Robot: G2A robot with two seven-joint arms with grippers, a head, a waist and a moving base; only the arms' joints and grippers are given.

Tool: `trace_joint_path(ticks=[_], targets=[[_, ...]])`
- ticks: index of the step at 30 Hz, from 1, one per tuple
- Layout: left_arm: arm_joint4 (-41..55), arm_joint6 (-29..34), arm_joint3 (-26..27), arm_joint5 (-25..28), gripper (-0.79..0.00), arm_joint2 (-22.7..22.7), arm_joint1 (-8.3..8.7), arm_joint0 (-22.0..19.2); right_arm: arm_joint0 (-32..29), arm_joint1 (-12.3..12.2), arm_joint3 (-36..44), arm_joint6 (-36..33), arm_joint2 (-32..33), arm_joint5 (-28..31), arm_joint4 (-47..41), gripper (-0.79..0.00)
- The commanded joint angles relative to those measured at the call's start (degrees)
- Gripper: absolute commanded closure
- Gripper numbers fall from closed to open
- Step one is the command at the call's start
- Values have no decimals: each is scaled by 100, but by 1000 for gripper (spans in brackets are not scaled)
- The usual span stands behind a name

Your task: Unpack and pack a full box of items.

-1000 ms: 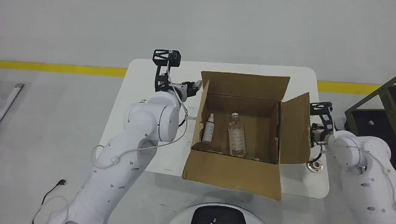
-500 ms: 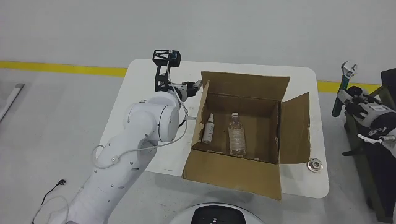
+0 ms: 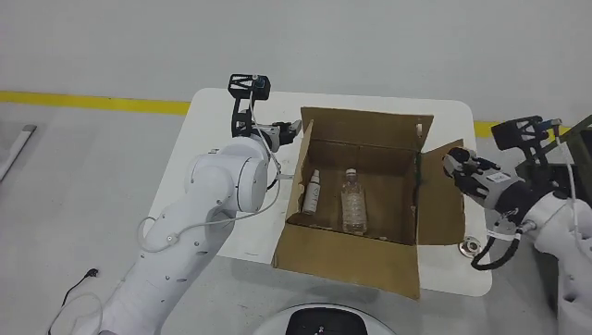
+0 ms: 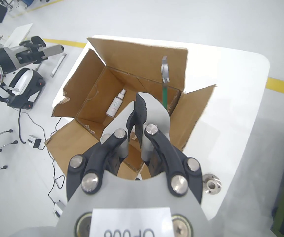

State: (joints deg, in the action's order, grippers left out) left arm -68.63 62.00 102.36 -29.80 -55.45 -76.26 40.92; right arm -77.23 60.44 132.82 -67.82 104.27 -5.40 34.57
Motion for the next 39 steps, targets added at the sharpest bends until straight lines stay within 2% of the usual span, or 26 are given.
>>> trace_joint_path(ticks=[1, 9, 19, 24, 25, 27, 30, 35, 39], targets=[[0, 0, 0, 0, -785, 0, 0, 0, 37, -6, -8, 16, -252, -71, 105, 0], [0, 0, 0, 0, -785, 0, 0, 0, 146, -44, -77, -137, -768, -173, 314, 0], [0, 0, 0, 0, -785, 0, 0, 0, 45, -85, 138, -143, -889, -154, 276, 0], [0, 0, 0, 0, -785, 0, 0, 0, 140, -134, 182, -266, -972, -37, 838, 0], [0, 0, 0, 0, -785, 0, 0, 0, 205, -145, 182, -319, -1057, 11, 984, -31], [0, 0, 0, 0, -785, 0, 0, 0, 413, -161, 167, -394, -1263, 102, 1266, -175], [0, 0, 0, 0, -785, 0, 0, 0, 728, -173, 77, -495, -1628, 159, 1669, -262], [0, 0, 0, 0, -785, 0, 0, 0, 1167, -173, -200, -652, -2212, 88, 2612, -308], [0, 0, 0, 0, -785, 0, 0, 0, 1476, -140, -527, -663, -2531, -125, 2942, -317]])
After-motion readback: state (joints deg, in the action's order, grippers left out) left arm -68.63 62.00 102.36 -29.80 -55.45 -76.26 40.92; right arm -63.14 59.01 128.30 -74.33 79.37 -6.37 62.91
